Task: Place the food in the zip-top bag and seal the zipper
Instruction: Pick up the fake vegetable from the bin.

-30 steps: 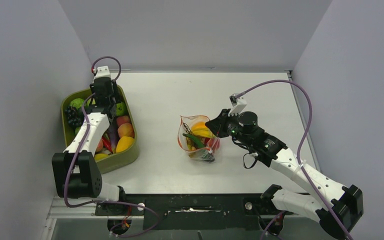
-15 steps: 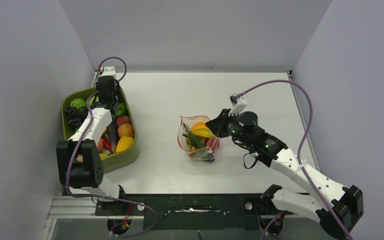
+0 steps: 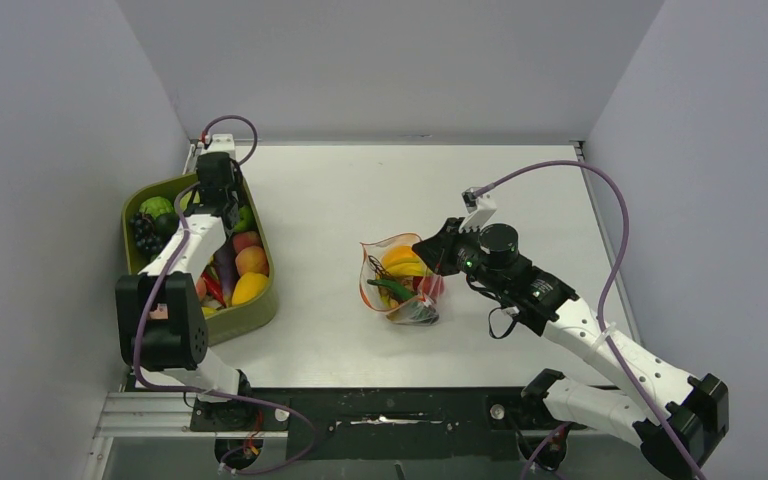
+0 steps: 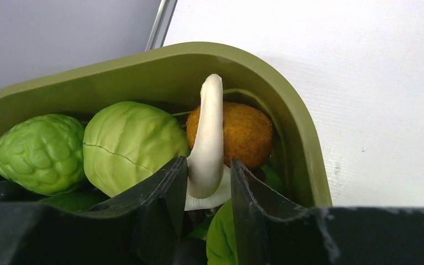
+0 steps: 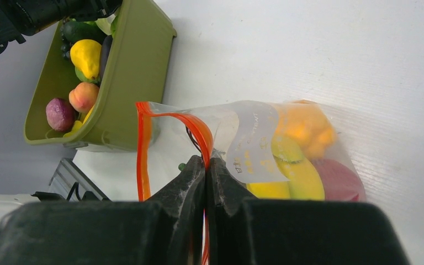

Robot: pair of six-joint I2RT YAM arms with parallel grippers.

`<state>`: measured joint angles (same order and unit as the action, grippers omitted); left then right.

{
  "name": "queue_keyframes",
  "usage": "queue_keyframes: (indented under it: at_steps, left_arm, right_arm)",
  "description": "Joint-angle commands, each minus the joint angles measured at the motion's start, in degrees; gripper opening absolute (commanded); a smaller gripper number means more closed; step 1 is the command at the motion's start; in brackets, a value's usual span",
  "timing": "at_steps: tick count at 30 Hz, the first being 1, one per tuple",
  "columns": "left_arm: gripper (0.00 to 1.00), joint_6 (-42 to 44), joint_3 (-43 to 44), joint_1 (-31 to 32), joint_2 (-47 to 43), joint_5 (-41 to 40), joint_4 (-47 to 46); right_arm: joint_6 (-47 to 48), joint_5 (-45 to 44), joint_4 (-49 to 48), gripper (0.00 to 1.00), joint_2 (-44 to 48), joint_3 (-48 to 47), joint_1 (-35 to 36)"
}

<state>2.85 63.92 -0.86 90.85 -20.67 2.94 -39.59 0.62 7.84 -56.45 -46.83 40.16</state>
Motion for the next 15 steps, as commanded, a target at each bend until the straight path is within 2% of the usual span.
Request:
queue_keyframes:
  at_steps: [1,5,8,15]
  left_arm:
    - [0.33,1.35,3.02,-0.37,0.91,-0.69,-3.23]
    - [0.27,1.27,3.05,-0.20,1.04,-0.40,-2.86]
    - [0.18,1.00,3.28,-0.11,0.99,-0.45,-2.09]
    - [0.04,-2.06,2.75,0.75,-1.94,-1.03,0.18]
  right_arm:
    - [-0.20,-0.27,-3.63,0.00,0.99,-2.74,-0.24]
    - [-0.25,-0.61,-3.53,0.00,1.32,-2.53,-0.26]
    - [-0.35,-0.64,-3.53,0.00,1.59,-2.39,-0.30]
    - [-0.55,-0.61,-3.50,0.00,1.46,-2.41,-0.27]
